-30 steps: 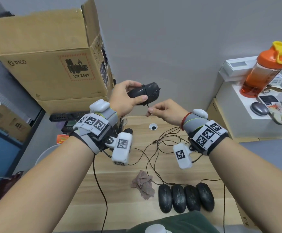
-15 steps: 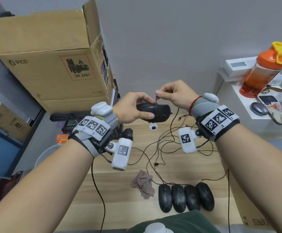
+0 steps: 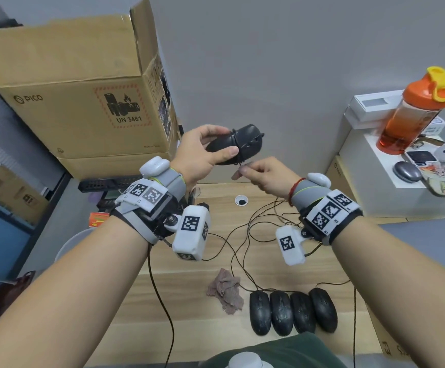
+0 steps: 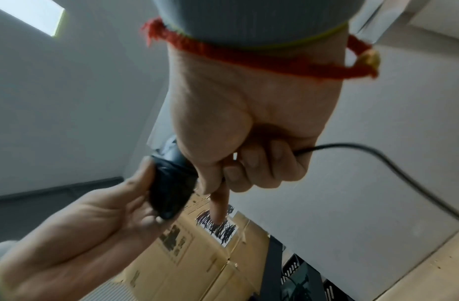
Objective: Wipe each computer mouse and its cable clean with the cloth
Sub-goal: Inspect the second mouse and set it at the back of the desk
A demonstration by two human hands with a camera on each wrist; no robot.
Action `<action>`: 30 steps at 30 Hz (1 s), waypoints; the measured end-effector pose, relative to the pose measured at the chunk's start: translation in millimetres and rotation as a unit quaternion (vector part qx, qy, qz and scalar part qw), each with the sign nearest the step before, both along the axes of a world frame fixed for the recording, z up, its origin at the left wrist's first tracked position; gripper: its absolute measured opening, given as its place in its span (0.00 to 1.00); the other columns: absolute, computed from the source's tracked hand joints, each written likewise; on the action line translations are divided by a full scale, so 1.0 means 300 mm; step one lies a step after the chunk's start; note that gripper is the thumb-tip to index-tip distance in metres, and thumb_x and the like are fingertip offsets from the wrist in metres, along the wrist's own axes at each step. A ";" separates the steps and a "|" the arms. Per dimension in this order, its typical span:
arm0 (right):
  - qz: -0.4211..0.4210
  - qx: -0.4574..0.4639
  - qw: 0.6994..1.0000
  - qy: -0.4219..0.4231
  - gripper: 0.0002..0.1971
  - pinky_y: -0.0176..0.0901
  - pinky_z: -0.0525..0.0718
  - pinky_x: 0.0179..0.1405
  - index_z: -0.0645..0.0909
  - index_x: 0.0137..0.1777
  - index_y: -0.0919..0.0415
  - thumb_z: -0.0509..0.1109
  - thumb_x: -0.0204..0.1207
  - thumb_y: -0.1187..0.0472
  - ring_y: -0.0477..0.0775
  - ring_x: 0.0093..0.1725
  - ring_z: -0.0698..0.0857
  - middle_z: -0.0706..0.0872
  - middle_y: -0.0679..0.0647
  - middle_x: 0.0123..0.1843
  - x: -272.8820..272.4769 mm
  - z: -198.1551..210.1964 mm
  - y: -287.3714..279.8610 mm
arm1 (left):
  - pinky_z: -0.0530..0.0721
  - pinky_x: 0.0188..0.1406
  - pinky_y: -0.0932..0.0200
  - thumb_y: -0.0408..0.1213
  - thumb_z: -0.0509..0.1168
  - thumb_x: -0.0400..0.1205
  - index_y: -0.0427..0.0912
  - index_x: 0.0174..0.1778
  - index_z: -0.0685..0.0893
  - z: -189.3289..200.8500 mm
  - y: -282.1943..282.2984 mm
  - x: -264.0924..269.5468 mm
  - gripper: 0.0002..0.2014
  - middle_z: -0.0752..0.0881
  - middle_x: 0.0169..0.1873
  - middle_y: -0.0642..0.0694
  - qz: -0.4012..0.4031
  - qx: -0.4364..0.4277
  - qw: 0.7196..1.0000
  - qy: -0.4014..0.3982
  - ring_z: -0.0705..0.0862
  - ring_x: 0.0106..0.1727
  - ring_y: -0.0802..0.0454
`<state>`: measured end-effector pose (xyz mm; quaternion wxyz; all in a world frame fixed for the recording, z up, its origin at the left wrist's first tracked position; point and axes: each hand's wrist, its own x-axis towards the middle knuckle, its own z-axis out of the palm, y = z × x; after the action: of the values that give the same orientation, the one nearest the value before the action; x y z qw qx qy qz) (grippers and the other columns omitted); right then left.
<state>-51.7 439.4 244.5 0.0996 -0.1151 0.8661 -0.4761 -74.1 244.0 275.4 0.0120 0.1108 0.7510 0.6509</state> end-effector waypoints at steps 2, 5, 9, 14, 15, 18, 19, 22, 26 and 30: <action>0.024 0.043 0.998 0.026 0.14 0.24 0.69 0.29 0.90 0.51 0.55 0.63 0.86 0.52 0.35 0.24 0.74 0.75 0.37 0.19 0.006 0.020 -0.015 | 0.85 0.63 0.59 0.27 0.81 0.73 0.42 0.57 0.85 -0.010 -0.006 -0.009 0.19 0.90 0.52 0.47 0.033 -0.040 0.998 0.018 0.89 0.55 0.54; 0.030 0.071 0.996 0.038 0.15 0.28 0.66 0.28 0.91 0.46 0.54 0.65 0.84 0.49 0.40 0.23 0.71 0.72 0.40 0.18 0.011 0.055 -0.019 | 0.85 0.62 0.59 0.34 0.84 0.71 0.47 0.57 0.86 -0.033 -0.022 -0.027 0.21 0.90 0.51 0.50 0.061 -0.166 0.983 0.051 0.89 0.55 0.54; 0.029 0.056 0.997 0.048 0.14 0.31 0.61 0.20 0.91 0.42 0.56 0.69 0.83 0.51 0.45 0.19 0.64 0.65 0.44 0.15 0.011 0.108 -0.008 | 0.85 0.60 0.57 0.40 0.85 0.69 0.52 0.56 0.86 -0.053 -0.042 -0.024 0.22 0.89 0.50 0.53 0.035 -0.295 0.953 0.054 0.88 0.53 0.53; 0.012 0.033 0.996 0.081 0.12 0.30 0.62 0.23 0.89 0.37 0.55 0.73 0.80 0.52 0.42 0.20 0.66 0.71 0.41 0.17 -0.029 0.124 0.008 | 0.87 0.62 0.49 0.40 0.86 0.68 0.58 0.52 0.84 -0.053 -0.038 -0.002 0.22 0.89 0.49 0.55 -0.073 -0.354 0.932 0.035 0.88 0.51 0.53; 0.006 0.032 0.996 0.081 0.12 0.29 0.63 0.23 0.89 0.38 0.58 0.73 0.79 0.53 0.41 0.20 0.67 0.71 0.40 0.16 -0.037 0.124 0.010 | 0.87 0.62 0.48 0.40 0.86 0.68 0.59 0.51 0.84 -0.050 -0.038 -0.001 0.22 0.89 0.49 0.55 -0.098 -0.353 0.930 0.025 0.89 0.50 0.53; -0.016 0.016 0.996 0.081 0.11 0.25 0.68 0.27 0.89 0.41 0.61 0.75 0.78 0.54 0.37 0.22 0.72 0.76 0.38 0.18 -0.062 0.109 0.027 | 0.87 0.65 0.46 0.38 0.85 0.70 0.60 0.51 0.84 -0.034 -0.034 0.005 0.21 0.91 0.51 0.51 -0.156 -0.311 0.938 0.007 0.90 0.54 0.51; -0.027 0.004 0.997 0.078 0.10 0.25 0.71 0.31 0.89 0.40 0.60 0.75 0.77 0.53 0.35 0.24 0.74 0.79 0.38 0.21 -0.069 0.102 0.036 | 0.87 0.66 0.47 0.36 0.85 0.70 0.58 0.52 0.85 -0.028 -0.033 0.008 0.21 0.91 0.53 0.49 -0.166 -0.281 0.945 0.002 0.91 0.55 0.50; -0.051 -0.032 0.997 0.058 0.09 0.28 0.73 0.29 0.87 0.39 0.57 0.74 0.79 0.55 0.36 0.24 0.74 0.80 0.39 0.21 -0.075 0.072 0.061 | 0.87 0.67 0.48 0.29 0.82 0.72 0.50 0.54 0.86 -0.008 -0.036 0.019 0.19 0.91 0.55 0.44 -0.174 -0.163 0.971 -0.027 0.91 0.58 0.51; -0.073 -0.027 0.997 0.023 0.17 0.35 0.67 0.24 0.78 0.31 0.56 0.66 0.76 0.75 0.42 0.21 0.67 0.74 0.42 0.19 -0.052 0.025 0.073 | 0.87 0.61 0.50 0.27 0.81 0.72 0.47 0.54 0.86 0.008 -0.023 0.018 0.19 0.91 0.54 0.48 -0.160 -0.024 0.986 -0.045 0.90 0.58 0.51; -0.031 -0.003 0.999 0.021 0.13 0.24 0.69 0.24 0.87 0.41 0.58 0.64 0.85 0.60 0.37 0.21 0.72 0.76 0.40 0.21 -0.010 0.003 0.028 | 0.86 0.65 0.49 0.33 0.82 0.69 0.47 0.54 0.87 0.001 -0.001 0.000 0.19 0.92 0.54 0.45 -0.061 0.013 0.998 -0.026 0.89 0.57 0.49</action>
<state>-54.6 447.9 245.3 0.0666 -0.0985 0.8695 -0.4794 -74.1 243.7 275.8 0.0694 0.1398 0.7337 0.6613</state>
